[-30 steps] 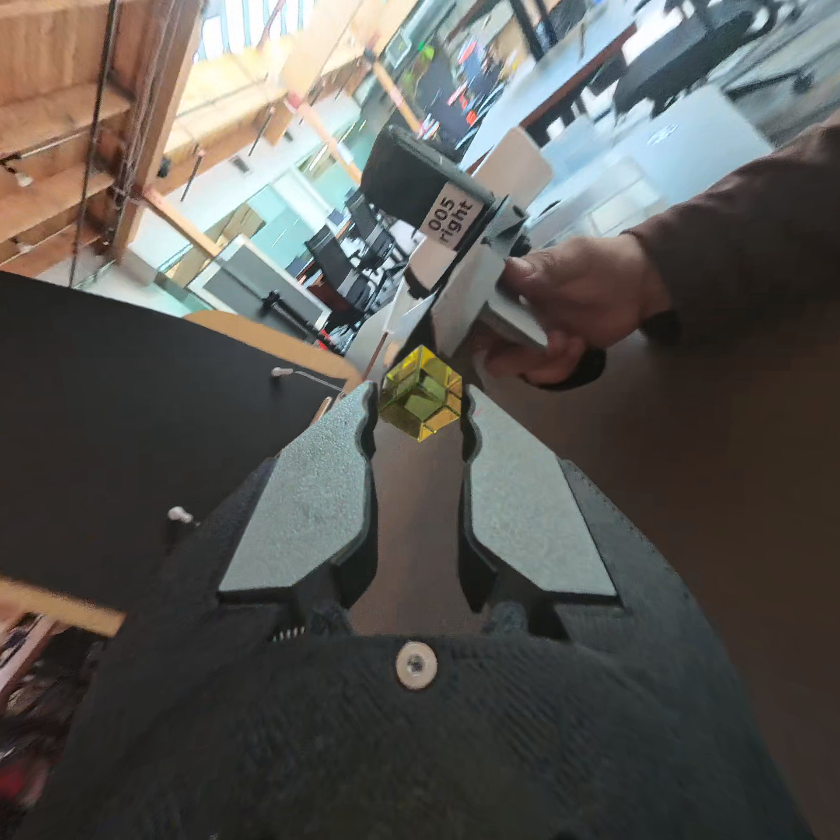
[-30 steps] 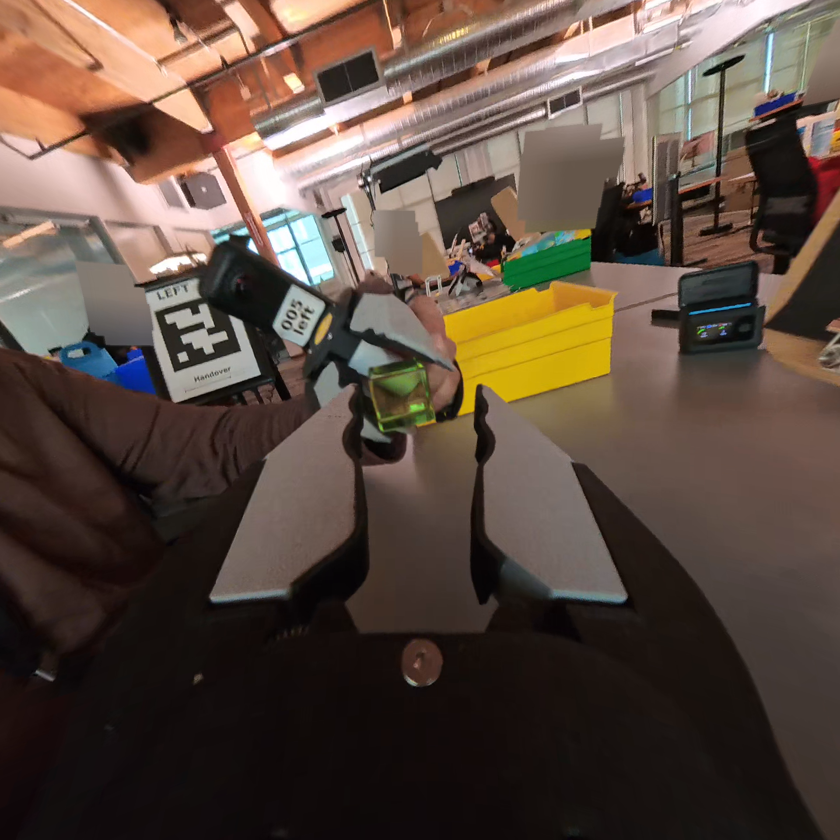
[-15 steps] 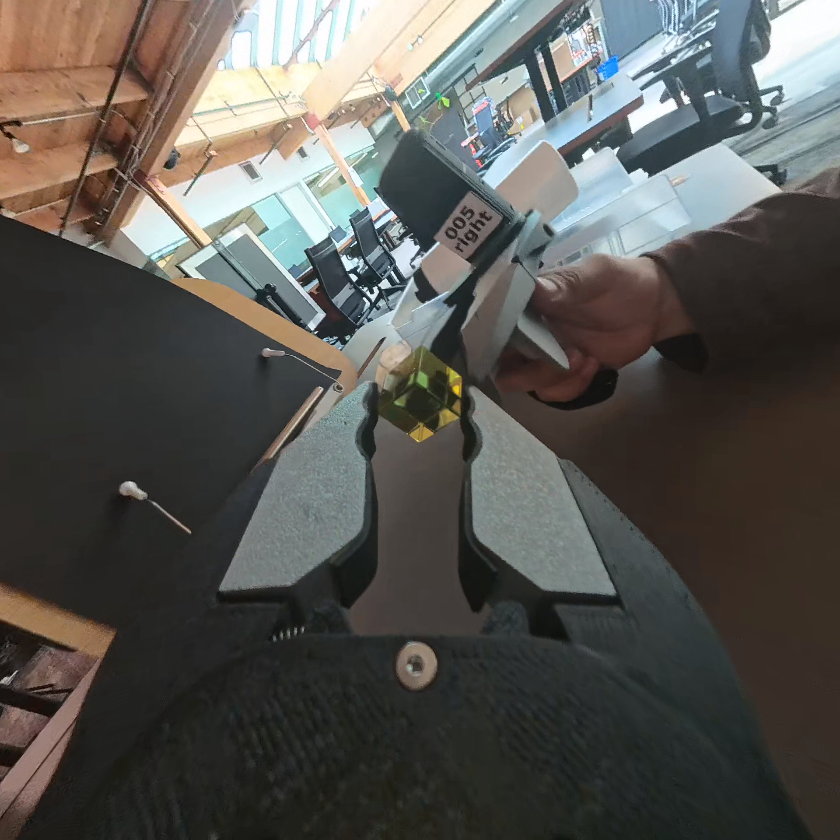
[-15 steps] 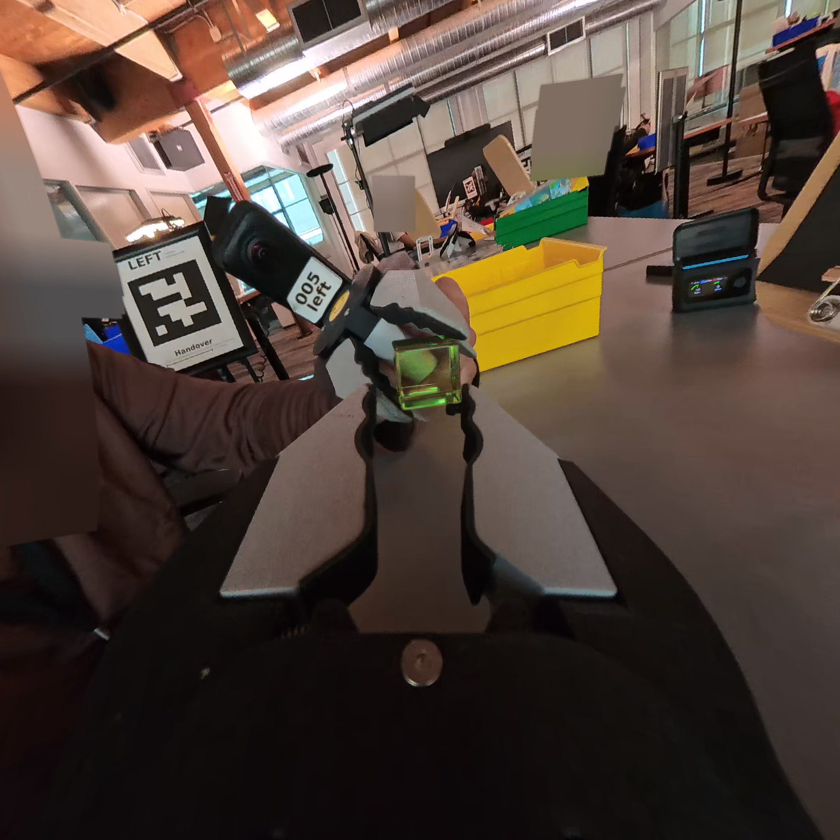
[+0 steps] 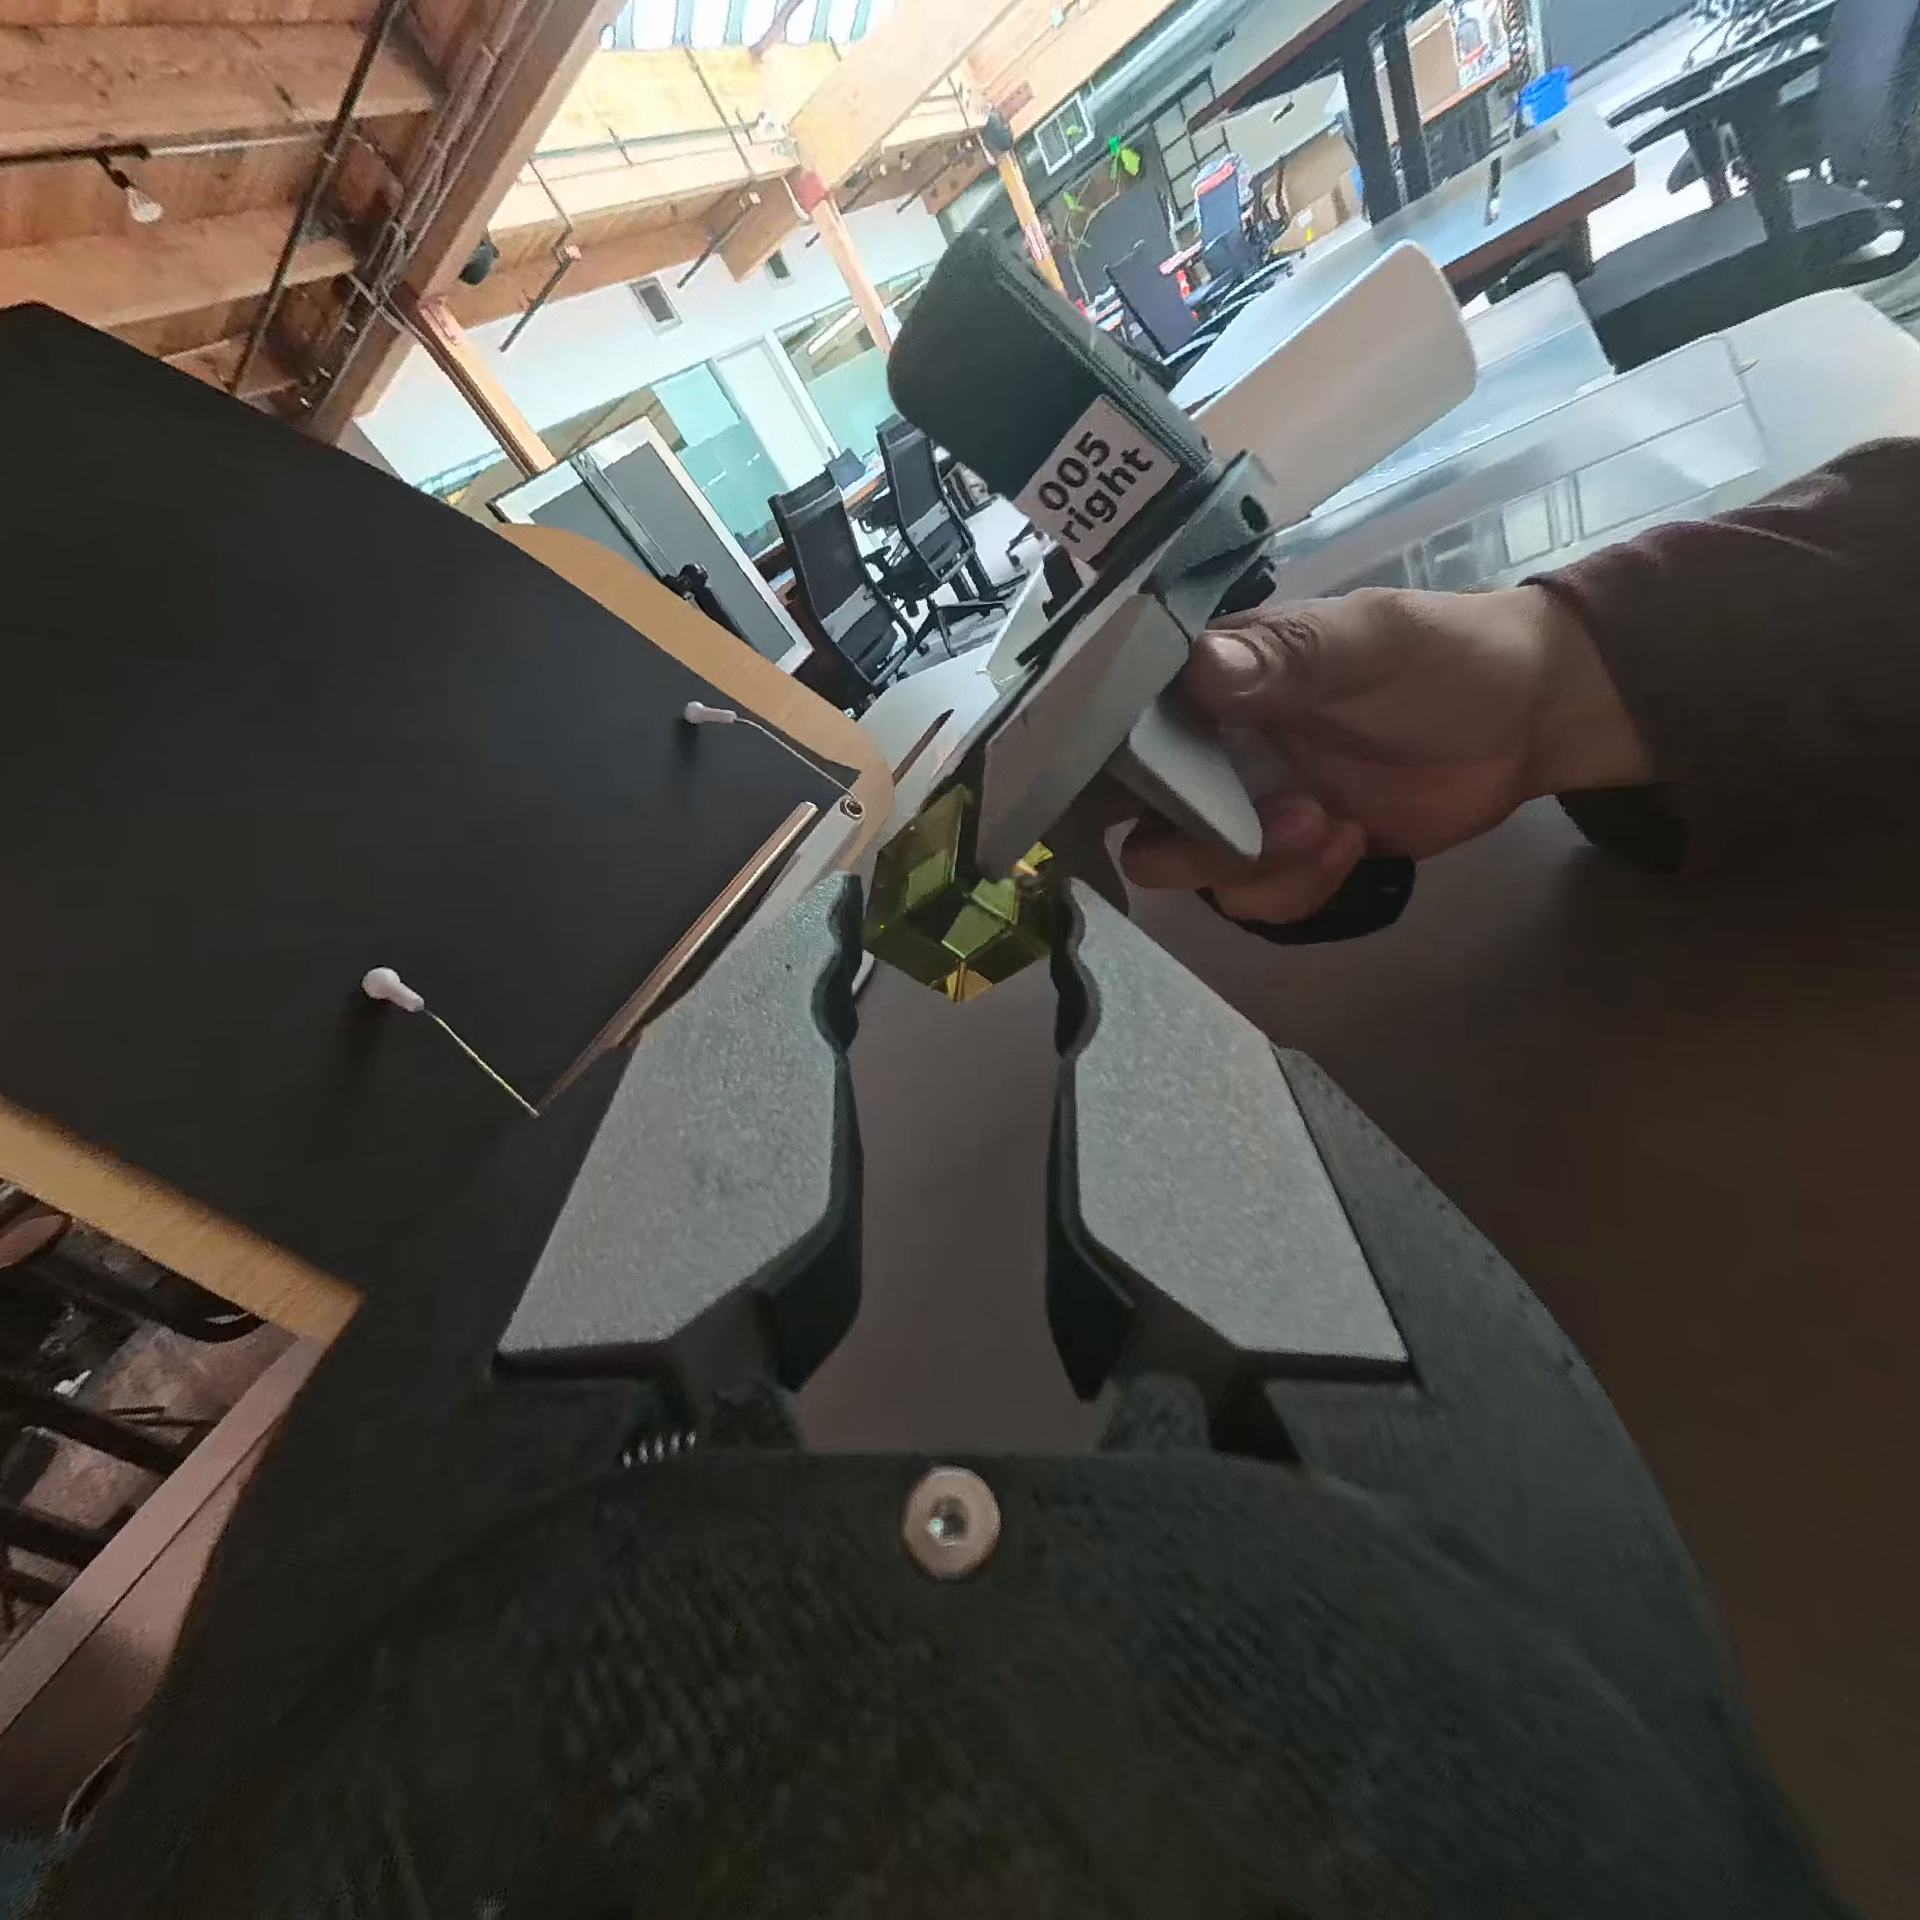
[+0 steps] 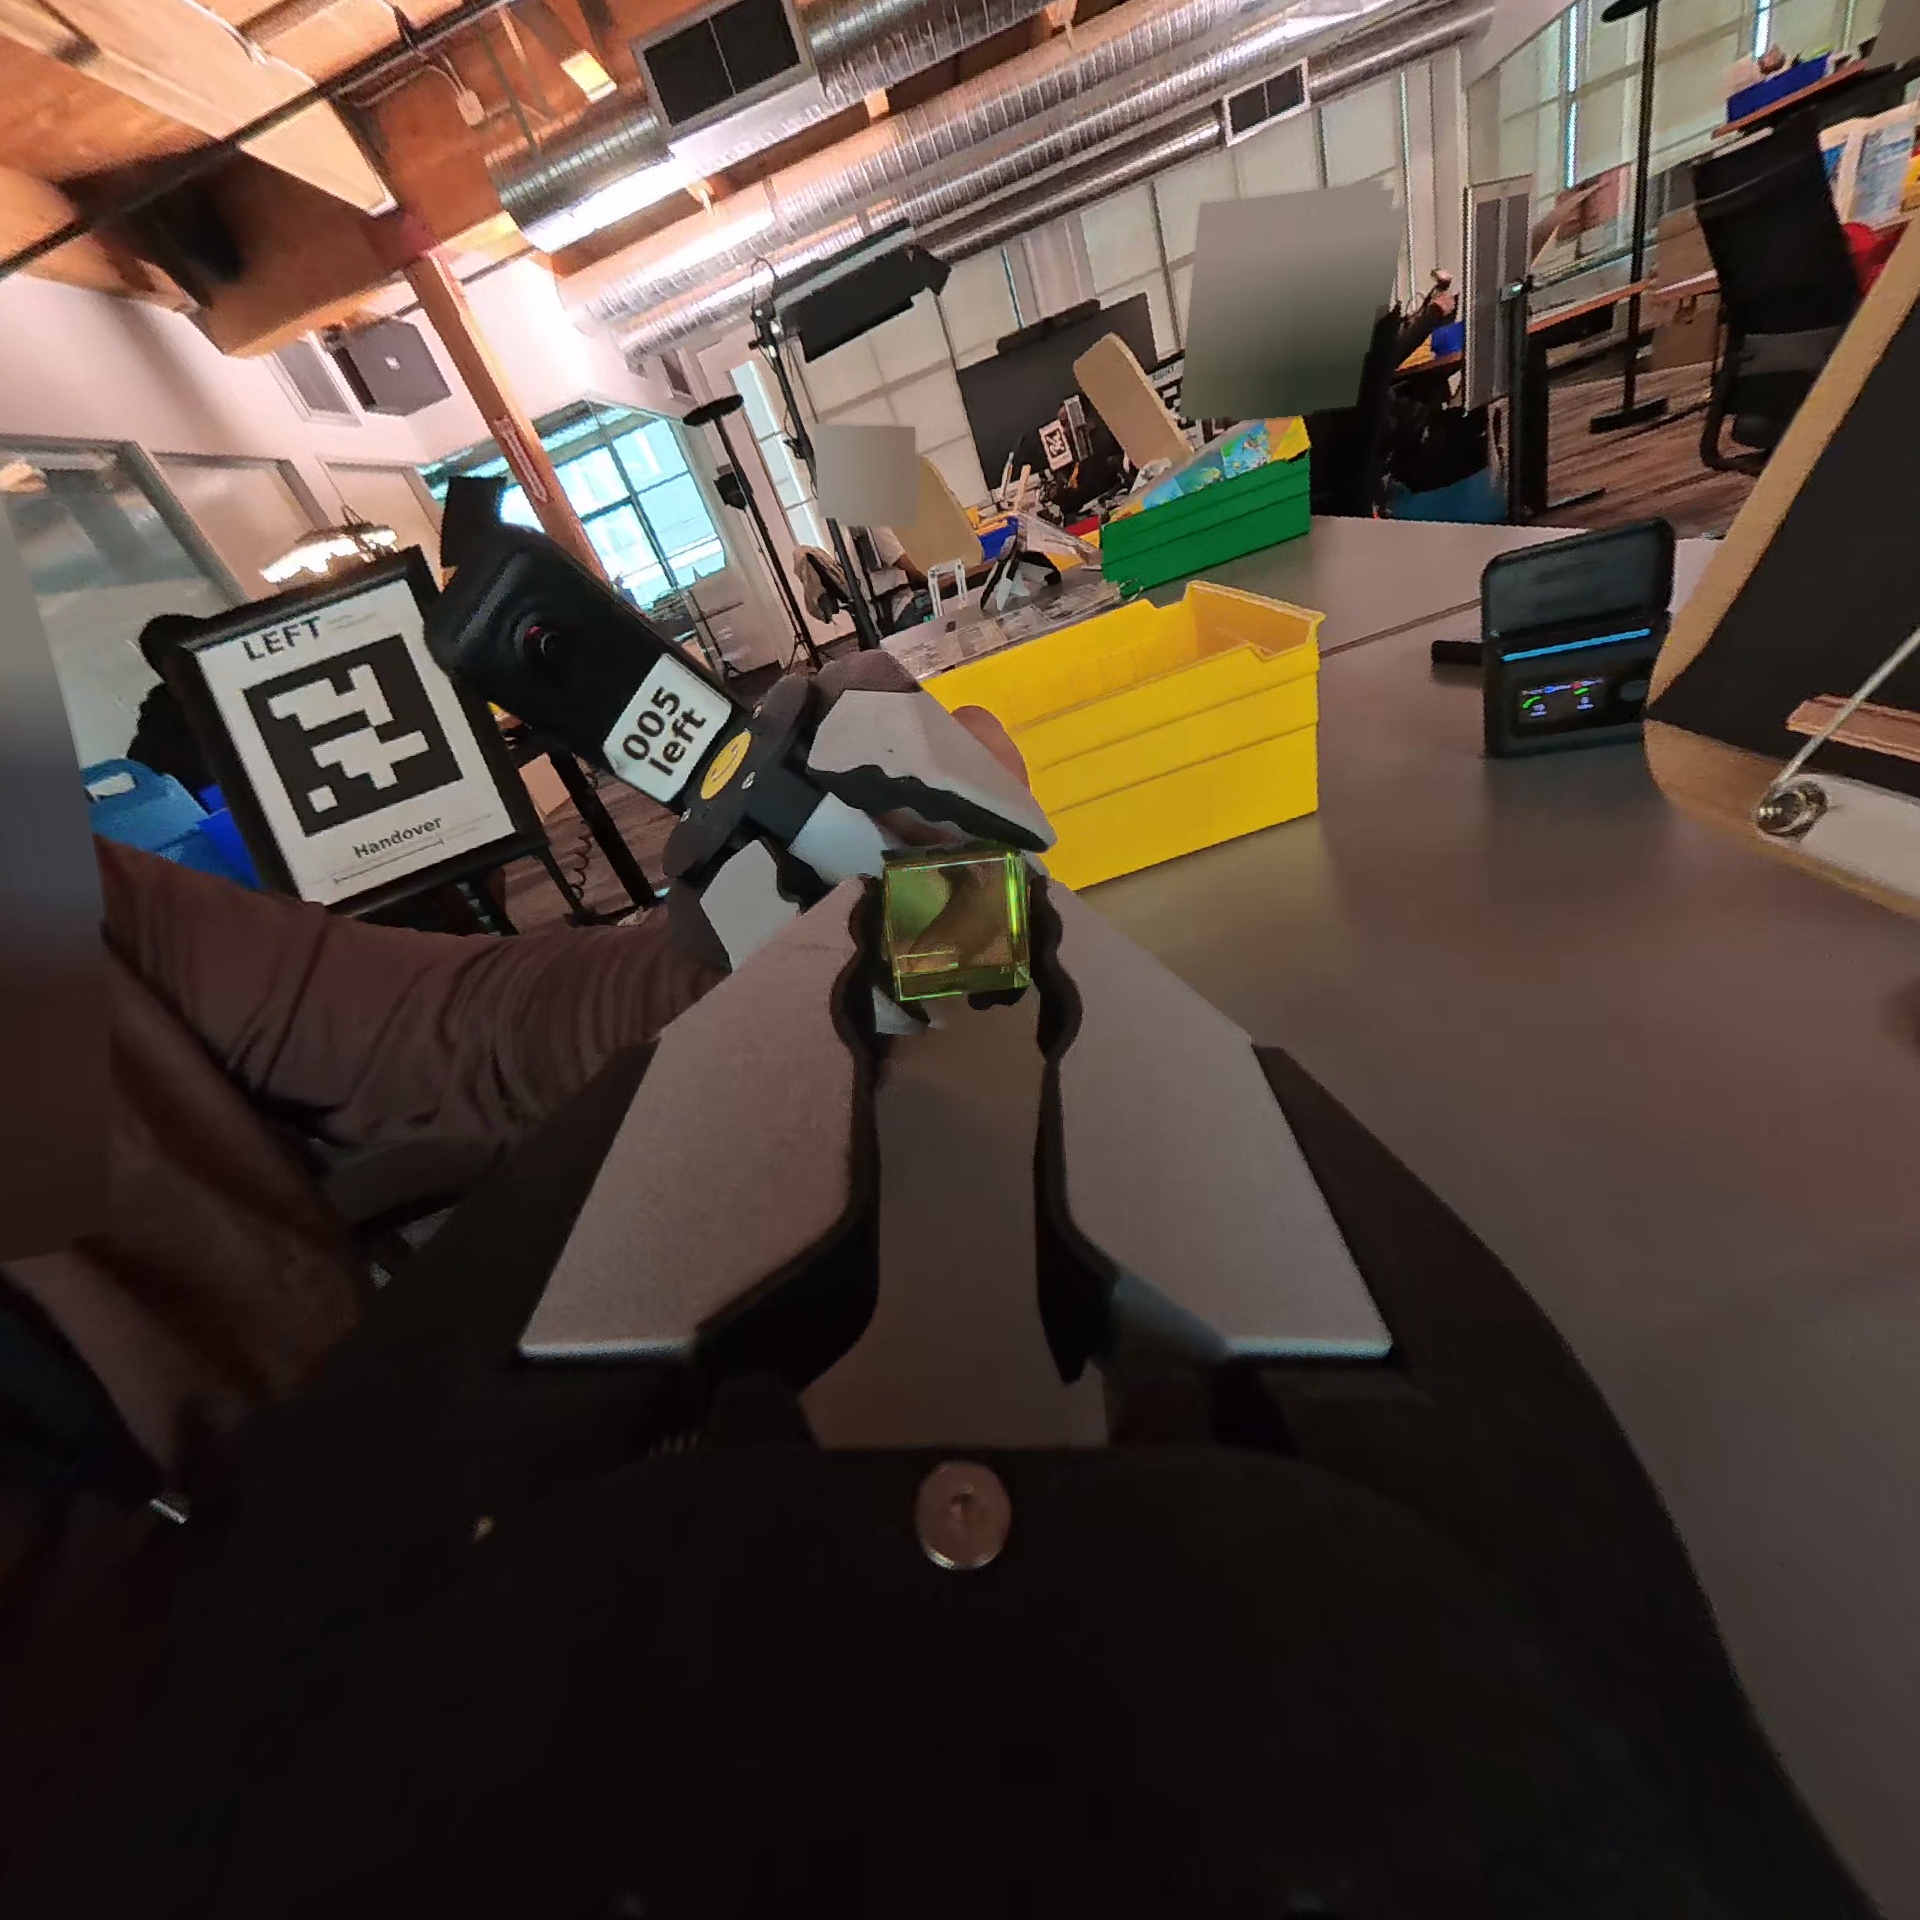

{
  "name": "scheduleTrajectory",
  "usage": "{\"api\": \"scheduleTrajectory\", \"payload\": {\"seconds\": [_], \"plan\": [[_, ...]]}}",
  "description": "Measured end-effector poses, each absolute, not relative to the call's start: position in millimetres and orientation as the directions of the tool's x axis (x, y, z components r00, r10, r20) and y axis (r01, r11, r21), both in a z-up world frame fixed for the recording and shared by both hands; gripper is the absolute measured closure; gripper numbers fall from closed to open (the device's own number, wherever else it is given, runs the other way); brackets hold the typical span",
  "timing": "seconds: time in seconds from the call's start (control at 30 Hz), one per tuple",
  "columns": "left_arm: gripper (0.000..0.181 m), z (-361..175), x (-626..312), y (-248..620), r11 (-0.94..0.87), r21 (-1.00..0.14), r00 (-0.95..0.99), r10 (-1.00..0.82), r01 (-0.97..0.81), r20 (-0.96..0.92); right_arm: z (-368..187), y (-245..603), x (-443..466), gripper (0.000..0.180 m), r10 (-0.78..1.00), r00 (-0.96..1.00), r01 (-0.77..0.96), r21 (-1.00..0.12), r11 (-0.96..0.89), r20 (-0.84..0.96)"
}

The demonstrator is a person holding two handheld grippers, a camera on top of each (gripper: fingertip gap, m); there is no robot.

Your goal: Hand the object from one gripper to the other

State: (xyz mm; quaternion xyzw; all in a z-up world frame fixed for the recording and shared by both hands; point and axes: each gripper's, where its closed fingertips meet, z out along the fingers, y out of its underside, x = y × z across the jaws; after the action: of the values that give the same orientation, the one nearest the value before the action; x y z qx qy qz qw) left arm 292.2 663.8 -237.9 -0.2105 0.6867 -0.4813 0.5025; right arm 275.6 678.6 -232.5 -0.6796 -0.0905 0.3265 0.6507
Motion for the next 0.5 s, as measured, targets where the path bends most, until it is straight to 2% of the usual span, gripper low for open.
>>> {"api": "scheduleTrajectory", "payload": {"seconds": [0.1,0.2,0.3,0.33,0.4,0.5], "plan": [[0.148,-250,298,666,0.42,-0.901,-0.435,-0.795,0.108,-0.423,-244,680,282,0.155,0.5,0.808,-0.26,-0.95,-0.172,-0.311],[0.144,-254,299,666,0.34,-0.939,-0.462,-0.825,0.054,-0.326,-243,680,287,0.155,0.421,0.891,-0.121,-0.982,-0.143,-0.171],[0.121,-251,293,664,0.214,-0.977,-0.523,-0.835,-0.02,-0.172,-234,676,298,0.156,0.256,0.963,0.112,-0.989,-0.091,0.086],[0.115,-251,292,664,0.168,-0.984,-0.535,-0.838,-0.062,-0.109,-232,675,302,0.157,0.188,0.964,0.207,-0.974,-0.088,0.188],[0.116,-246,290,667,0.062,-0.992,-0.544,-0.839,-0.108,0.007,-233,672,312,0.156,0.05,0.911,0.413,-0.901,-0.131,0.41],[0.121,-244,290,676,-0.087,-0.981,-0.549,-0.818,-0.175,0.17,-238,673,303,0.155,0.004,0.778,0.619,-0.765,-0.178,0.628]]}}
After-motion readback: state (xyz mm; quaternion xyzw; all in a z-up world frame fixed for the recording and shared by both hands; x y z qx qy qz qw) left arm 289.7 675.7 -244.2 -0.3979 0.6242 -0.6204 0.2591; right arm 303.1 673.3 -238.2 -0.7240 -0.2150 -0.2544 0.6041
